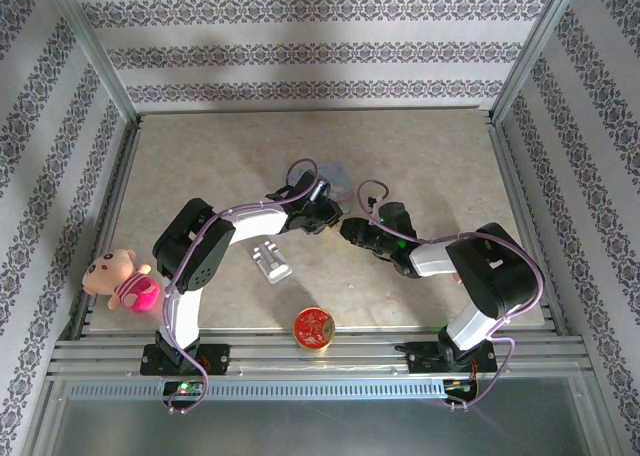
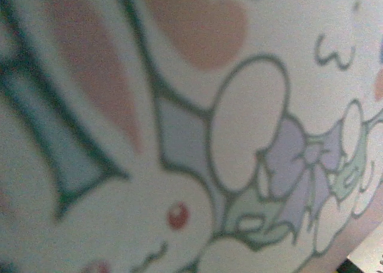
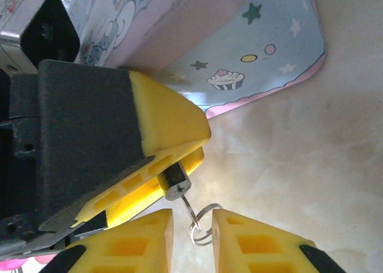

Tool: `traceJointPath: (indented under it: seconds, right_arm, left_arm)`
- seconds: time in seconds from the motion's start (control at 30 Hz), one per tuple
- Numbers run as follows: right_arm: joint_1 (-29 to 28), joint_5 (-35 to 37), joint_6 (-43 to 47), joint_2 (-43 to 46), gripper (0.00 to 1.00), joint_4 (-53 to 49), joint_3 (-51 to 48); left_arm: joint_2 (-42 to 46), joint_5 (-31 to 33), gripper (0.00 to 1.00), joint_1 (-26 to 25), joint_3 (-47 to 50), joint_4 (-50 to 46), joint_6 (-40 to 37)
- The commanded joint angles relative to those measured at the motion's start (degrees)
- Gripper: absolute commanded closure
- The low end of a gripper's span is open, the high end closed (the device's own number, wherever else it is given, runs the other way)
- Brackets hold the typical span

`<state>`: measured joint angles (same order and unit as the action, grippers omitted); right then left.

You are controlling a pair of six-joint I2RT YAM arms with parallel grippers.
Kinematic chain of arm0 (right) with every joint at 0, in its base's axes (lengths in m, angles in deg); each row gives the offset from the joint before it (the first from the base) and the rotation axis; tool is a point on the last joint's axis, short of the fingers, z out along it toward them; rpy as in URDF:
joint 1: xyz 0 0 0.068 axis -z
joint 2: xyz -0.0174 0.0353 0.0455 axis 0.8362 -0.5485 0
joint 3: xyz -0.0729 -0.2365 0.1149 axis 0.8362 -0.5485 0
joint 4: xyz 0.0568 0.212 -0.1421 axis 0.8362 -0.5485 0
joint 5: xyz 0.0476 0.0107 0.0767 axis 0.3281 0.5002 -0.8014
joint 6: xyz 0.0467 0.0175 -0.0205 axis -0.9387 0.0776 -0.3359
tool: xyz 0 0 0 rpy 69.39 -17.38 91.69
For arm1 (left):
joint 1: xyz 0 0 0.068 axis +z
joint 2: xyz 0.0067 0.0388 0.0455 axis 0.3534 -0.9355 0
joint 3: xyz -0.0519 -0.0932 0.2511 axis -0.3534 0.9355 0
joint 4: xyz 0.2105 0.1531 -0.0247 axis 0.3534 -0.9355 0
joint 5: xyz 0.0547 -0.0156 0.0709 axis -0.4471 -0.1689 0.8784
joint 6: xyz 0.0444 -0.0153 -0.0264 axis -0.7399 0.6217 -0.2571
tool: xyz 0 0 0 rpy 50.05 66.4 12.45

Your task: Unlock the padlock with the key

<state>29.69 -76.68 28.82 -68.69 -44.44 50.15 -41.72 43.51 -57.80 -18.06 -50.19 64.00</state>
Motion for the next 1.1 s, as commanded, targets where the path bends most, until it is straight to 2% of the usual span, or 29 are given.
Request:
traceJointPath:
  seconds: [0.0, 0.43, 0.57, 0.87, 0.9, 1.07]
  right_arm:
    - [-0.73, -0.91, -0.44, -1.21, 0.77, 2.16, 1.23]
    - [-0.73, -1.22, -1.06, -4.11, 0.82, 5.71, 2.51]
    - [-0.8, -1.3, -1.71, -4.79, 0.88, 6.84, 2.71]
    - [-0.73, -1.75, -6.15, -6.16, 0.95, 12.0, 1.41]
    - [-0.73, -1.66, -6.46, -6.07, 0.96, 12.11, 1.23]
    - [-0.73, -1.22, -8.14, -5.48, 0.99, 12.38, 0.52]
  left_arm:
    - [-0.8, -6.0, 0.97, 0.72, 2.2, -2.84, 4.76]
    - [-0.53, -7.04, 0.97, 0.72, 3.08, -2.13, 5.22]
    - [-0.31, -7.27, 0.97, 0.71, 3.06, -2.05, 5.24]
    - [0.44, -8.1, 0.96, 0.69, 3.62, -1.2, 5.31]
    - [0.57, -8.37, 0.93, 0.7, 3.96, -0.35, 5.29]
    - [0.78, -9.96, 0.57, 0.72, 5.04, 3.67, 4.49]
